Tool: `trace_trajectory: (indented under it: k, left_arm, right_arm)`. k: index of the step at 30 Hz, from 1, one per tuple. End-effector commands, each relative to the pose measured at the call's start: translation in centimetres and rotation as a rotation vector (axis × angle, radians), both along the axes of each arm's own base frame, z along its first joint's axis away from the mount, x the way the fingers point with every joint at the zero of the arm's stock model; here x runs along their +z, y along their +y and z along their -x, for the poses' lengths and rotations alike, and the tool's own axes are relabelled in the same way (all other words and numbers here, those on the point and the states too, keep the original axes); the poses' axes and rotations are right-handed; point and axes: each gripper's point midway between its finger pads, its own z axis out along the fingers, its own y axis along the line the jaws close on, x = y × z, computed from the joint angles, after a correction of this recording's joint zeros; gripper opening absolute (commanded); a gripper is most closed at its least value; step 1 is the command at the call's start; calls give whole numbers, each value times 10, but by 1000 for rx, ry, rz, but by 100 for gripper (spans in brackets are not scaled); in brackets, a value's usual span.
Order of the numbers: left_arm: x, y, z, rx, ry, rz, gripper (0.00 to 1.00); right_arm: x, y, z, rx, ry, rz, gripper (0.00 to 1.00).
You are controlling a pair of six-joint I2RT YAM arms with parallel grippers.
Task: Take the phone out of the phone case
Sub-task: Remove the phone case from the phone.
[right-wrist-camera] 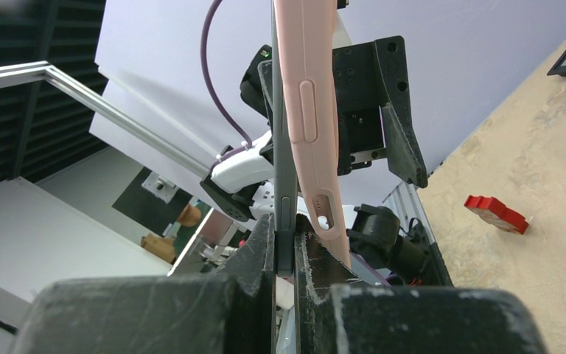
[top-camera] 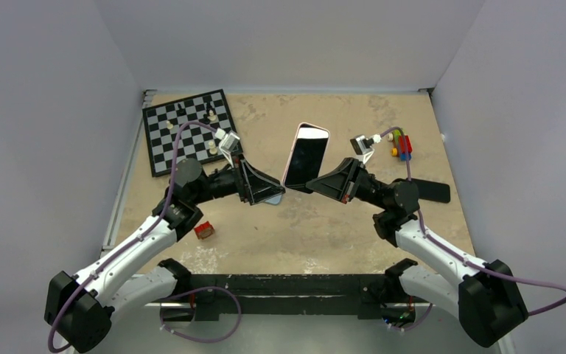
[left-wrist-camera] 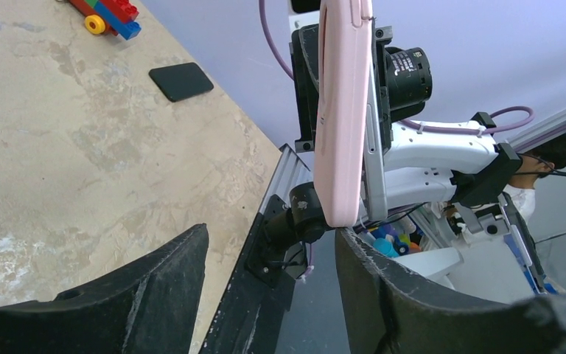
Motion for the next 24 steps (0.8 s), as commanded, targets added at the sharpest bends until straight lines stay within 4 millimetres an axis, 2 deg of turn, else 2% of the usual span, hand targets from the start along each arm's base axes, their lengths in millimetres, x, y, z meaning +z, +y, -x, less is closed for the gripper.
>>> trace_trajectory:
  k: [1, 10, 16, 24]
  left_arm:
    - [30, 2, -2, 20, -82, 46, 69]
    - [34, 4, 2, 14, -112, 41, 70]
    - [37, 4, 2, 16, -125, 46, 63]
    - [42, 3, 4, 5, -131, 74, 69]
  right_arm:
    - [24, -6, 12, 1, -113, -52, 0]
    - [23, -4, 9, 4, -107, -47, 0]
    - [22, -4, 9, 5, -103, -47, 0]
    - [19, -3, 8, 10, -100, -46, 0]
